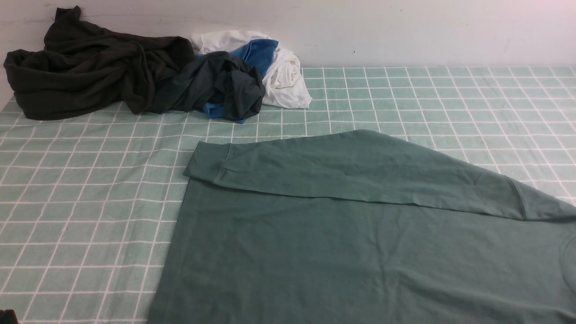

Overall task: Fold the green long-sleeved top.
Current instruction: Use the left arm to clamp the cuff closest to it

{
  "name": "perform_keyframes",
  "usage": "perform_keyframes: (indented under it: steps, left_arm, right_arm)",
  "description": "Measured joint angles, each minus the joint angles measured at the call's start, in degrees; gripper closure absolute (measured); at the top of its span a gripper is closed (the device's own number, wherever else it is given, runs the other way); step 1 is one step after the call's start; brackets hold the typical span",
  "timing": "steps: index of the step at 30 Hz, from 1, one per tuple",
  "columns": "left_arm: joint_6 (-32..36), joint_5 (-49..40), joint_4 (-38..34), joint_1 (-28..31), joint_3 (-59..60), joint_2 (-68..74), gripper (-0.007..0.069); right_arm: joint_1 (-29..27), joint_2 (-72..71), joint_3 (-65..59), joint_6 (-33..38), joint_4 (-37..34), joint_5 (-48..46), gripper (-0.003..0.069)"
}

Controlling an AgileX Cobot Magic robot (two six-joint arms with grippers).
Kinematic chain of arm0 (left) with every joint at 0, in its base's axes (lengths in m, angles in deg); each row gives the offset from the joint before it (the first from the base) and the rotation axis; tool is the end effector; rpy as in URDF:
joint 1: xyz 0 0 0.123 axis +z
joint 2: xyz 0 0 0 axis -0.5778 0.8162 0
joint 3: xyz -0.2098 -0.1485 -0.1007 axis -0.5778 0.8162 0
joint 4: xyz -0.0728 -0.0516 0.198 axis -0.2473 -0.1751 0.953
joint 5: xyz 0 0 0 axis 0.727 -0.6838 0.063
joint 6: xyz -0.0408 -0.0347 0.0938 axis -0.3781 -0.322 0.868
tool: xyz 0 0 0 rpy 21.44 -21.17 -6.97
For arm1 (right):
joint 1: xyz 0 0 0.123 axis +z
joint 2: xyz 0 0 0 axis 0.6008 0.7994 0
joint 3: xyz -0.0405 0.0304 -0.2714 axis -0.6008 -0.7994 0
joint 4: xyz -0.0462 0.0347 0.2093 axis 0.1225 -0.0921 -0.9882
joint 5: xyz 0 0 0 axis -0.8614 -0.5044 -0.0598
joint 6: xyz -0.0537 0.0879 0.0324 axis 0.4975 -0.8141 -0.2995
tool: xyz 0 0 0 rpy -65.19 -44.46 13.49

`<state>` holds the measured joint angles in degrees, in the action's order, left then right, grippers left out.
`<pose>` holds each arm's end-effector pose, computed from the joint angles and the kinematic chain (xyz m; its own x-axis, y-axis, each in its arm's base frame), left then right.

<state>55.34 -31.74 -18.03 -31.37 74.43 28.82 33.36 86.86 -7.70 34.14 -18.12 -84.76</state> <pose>0.0439 -0.0008 0.1722 -0.2569 -0.0345 -0.9658 -0.0390 0.9989 -0.0253 0.0429 -0.0059 0.1698 -0.2609 0.1501 -0.9536 0.1264 0.9847 0.1204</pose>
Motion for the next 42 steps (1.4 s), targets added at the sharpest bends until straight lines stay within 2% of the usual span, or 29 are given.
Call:
perform_keyframes:
  steps: [9,12,14,15,17,18,21,22,23,25,28,29,30,32,36,40,42]
  left_arm:
    - [0.0,0.0,-3.2,0.0,0.0,0.0,0.0627]
    - [0.0,-0.1,-7.6,0.0,0.0,0.0,0.0627]
    - [0.0,-0.1,-14.7,0.0,0.2,0.0,0.0627]
    - [0.0,-0.1,-14.7,0.0,0.2,0.0,0.0627]
    - [-0.3,-0.2,-24.6,0.0,0.4,0.0,0.0627]
    - [-0.4,-0.3,-26.5,0.0,0.5,0.0,0.0627]
    - [-1.5,-0.3,-45.7,0.0,0.5,0.0,0.0627]
    - [-1.6,-0.2,-47.8,0.0,0.5,0.0,0.0627]
    - [-1.6,0.2,-55.3,0.0,0.5,0.0,0.0627]
    - [-1.6,1.0,-61.4,0.0,0.5,0.0,0.0627]
    - [-0.7,2.3,-64.7,0.0,0.5,0.0,0.0627]
    - [-0.6,2.5,-64.9,0.0,0.5,0.0,0.0627]
    - [-0.3,3.1,-65.8,0.0,0.5,0.0,0.0627]
    - [-0.2,3.0,-66.1,0.0,0.5,0.0,0.0627]
    - [4.3,1.0,-66.4,0.0,0.4,0.0,0.0627]
    - [16.7,-4.8,-65.9,0.0,-3.3,0.0,0.0627]
    - [23.2,-6.8,-64.2,0.0,-7.8,0.0,0.0627]
  right_arm:
    - [0.0,0.0,0.0,0.0,0.0,0.0,0.0673]
    - [0.0,0.0,0.0,0.0,-0.7,0.0,0.0673]
    - [0.0,0.0,0.0,0.0,-2.2,0.0,0.0673]
    - [0.0,0.0,0.0,0.0,-2.4,0.0,0.0673]
    - [0.0,0.0,0.0,0.0,-5.9,0.0,0.0673]
    - [0.0,0.0,0.0,0.0,-6.6,0.0,0.0673]
    - [0.0,0.0,0.0,0.0,-15.0,0.0,0.0673]
    - [0.0,0.0,0.0,0.0,-15.5,0.0,0.0673]
    - [0.0,0.0,0.0,-0.1,-20.3,0.0,0.0673]
    - [0.0,0.0,-0.1,-0.6,-27.7,-0.1,0.0673]
    - [0.0,0.0,-0.1,-1.0,-39.5,-0.2,0.0673]
    - [0.0,0.0,-0.1,-1.1,-40.2,-0.2,0.0673]
    - [0.0,0.0,0.0,-1.1,-47.0,0.2,0.0673]
    - [0.0,0.0,0.0,-1.0,-51.5,0.6,0.0673]
    - [0.0,0.0,0.0,0.0,-55.4,1.7,0.0673]
    - [0.0,0.0,-0.1,2.9,-56.3,2.9,0.0673]
    - [0.0,0.0,-0.1,8.2,-56.2,2.7,0.0673]
